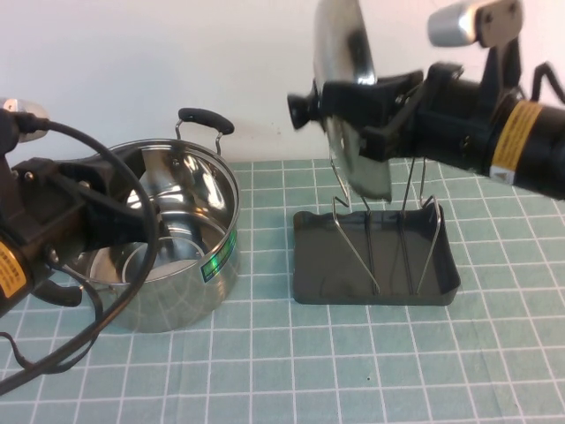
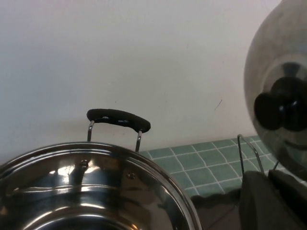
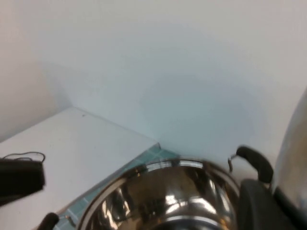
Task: Put pot lid on rack
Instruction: Place the pot lid on the pot rack
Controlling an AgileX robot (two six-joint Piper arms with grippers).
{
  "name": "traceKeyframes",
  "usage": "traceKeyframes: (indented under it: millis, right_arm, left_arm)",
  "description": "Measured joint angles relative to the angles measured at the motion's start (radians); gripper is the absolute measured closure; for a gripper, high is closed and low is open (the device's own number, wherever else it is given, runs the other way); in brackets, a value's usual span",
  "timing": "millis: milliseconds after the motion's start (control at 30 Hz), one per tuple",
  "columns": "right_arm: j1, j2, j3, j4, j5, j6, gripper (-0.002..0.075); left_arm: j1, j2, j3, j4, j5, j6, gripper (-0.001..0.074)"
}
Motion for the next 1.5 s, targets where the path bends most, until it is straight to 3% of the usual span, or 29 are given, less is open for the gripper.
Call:
traceKeyframes:
  millis: [767, 833, 1033, 1200, 1367, 1433, 1500]
  right_arm:
    - [-0.009, 0.145, 0.047, 0.023, 0.106, 0.029, 0.0656]
    - [-0.029, 0.145, 0.047, 0.023, 0.106, 0.049, 0.0595]
    - [-0.137, 0.152, 0.047, -0.011, -0.023, 0.176, 0.0292]
    - [-0.244, 0.152, 0.047, -0.033, -0.270, 0.284, 0.0209]
    - [-0.348, 0.152, -0.008, -0.048, -0.499, 0.361, 0.0226]
    - [-0.386, 0.144, -0.043, -0.074, -0.520, 0.393, 0.0297]
    - [-0.418, 0.124, -0.082, -0.138, -0.524, 0.407, 0.0427]
  left_arm:
    - [0.000, 0.000, 0.000, 0.009, -0.007, -0.041, 0.0734]
    - [0.000, 0.000, 0.000, 0.009, -0.007, -0.046, 0.0734]
    - [0.000, 0.000, 0.000, 0.032, -0.007, -0.056, 0.0735]
    - [0.000, 0.000, 0.000, 0.179, -0.017, 0.027, 0.0736]
    - [0.000, 0.000, -0.008, 0.322, 0.063, 0.143, 0.0736]
    - [0.000, -0.002, -0.035, 0.326, 0.181, 0.153, 0.0736]
    - [0.000, -0.013, -0.073, 0.320, 0.308, 0.146, 0.0736]
